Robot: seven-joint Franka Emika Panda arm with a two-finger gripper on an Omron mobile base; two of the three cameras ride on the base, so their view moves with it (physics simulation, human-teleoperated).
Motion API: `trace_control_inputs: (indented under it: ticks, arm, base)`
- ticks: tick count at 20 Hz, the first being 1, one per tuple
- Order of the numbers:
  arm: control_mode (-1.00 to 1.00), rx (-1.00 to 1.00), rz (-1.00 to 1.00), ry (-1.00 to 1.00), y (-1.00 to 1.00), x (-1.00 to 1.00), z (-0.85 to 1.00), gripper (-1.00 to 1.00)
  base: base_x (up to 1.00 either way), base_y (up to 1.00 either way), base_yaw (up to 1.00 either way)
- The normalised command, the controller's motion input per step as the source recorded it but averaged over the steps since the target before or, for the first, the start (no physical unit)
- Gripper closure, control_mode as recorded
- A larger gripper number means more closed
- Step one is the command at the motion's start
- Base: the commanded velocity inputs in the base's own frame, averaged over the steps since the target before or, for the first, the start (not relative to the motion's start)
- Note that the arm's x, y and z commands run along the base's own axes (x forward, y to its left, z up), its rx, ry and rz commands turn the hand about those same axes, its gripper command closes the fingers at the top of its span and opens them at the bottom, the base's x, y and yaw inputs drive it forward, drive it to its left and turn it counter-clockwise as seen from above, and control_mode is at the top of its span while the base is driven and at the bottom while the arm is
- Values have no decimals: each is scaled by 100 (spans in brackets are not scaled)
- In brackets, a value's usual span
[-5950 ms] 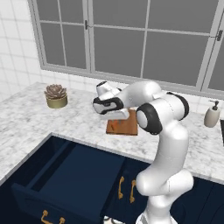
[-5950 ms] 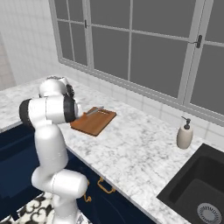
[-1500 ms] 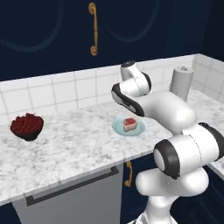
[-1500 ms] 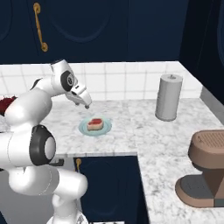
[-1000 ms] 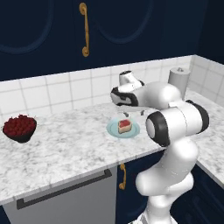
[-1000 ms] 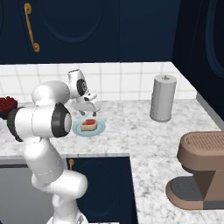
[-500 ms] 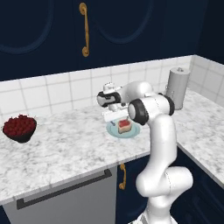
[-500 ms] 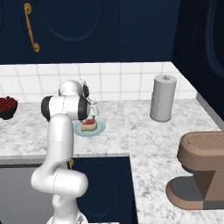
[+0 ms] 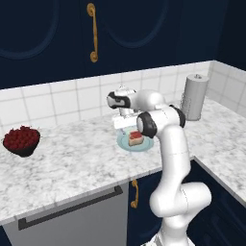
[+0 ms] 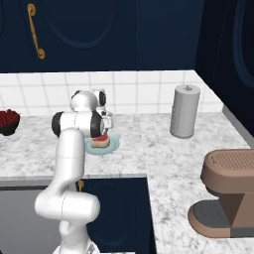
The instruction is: Pick up the knife from the drawer and place it on the cutting board. Then place the meat from the plate to the cutting board.
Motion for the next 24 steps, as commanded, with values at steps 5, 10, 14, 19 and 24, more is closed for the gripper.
trace_control_inputs:
  ticks: [5, 10, 14, 19, 24]
  arm:
    - [-100, 11, -14, -17, -1, -83, 0, -100]
    - [-100, -1, -23, -16, -2, -50, -4, -100]
    - [-100, -6, -17, -11, 0, 30, -33, -100]
    - [-100, -10, -13, -13, 0, 68, -27, -100]
    - [-100, -5, -4, -16, -13, 25, -17, 100]
  base:
    - [0, 0, 0]
    - [0, 0, 0]
    - [0, 0, 0]
    - [0, 0, 0]
    - [0, 0, 0]
